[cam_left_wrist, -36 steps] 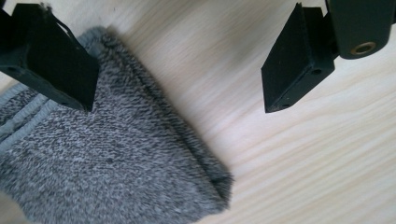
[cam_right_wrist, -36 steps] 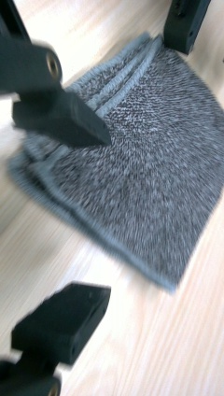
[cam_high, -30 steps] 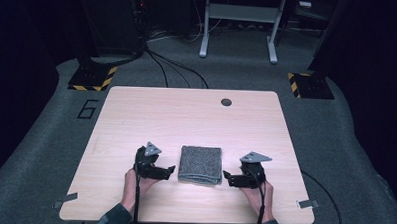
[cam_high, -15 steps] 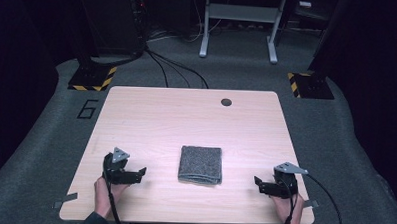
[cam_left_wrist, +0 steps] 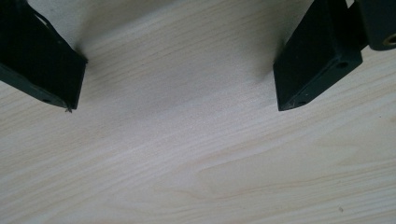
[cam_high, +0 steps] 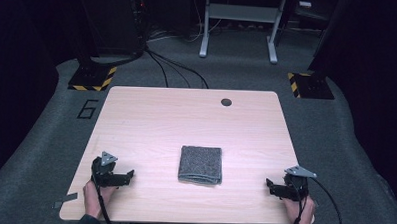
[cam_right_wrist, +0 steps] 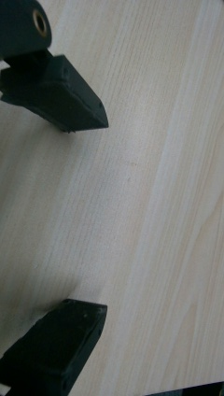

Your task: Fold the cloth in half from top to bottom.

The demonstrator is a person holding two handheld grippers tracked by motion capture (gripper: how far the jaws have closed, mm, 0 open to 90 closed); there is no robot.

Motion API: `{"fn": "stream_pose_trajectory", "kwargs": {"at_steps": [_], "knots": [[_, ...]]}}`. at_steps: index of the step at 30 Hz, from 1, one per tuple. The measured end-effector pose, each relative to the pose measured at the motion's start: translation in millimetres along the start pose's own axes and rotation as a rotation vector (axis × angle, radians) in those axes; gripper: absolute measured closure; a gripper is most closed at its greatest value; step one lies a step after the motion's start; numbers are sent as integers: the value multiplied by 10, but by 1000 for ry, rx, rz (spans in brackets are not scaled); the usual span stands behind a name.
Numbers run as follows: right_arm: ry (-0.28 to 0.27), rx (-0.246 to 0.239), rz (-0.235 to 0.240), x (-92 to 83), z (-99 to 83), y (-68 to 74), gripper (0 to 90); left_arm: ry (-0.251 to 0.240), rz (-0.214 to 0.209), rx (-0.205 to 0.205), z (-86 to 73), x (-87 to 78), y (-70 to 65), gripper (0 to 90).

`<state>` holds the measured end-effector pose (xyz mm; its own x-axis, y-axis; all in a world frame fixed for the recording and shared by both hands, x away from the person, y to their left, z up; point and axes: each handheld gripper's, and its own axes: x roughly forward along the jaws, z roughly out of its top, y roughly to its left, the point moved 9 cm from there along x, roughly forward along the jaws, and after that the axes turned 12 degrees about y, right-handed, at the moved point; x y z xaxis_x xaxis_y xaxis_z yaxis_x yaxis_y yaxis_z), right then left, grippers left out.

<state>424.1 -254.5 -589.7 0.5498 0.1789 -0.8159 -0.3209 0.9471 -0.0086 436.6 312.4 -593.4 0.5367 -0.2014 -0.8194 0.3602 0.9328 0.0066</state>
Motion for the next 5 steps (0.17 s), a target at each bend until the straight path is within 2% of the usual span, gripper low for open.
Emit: {"fn": "stream_pose_trajectory", "kwargs": {"at_steps": [5], "knots": [[16,-12,17,29,15,0,37,6,3,-7,-6,-1,23,12]]}}
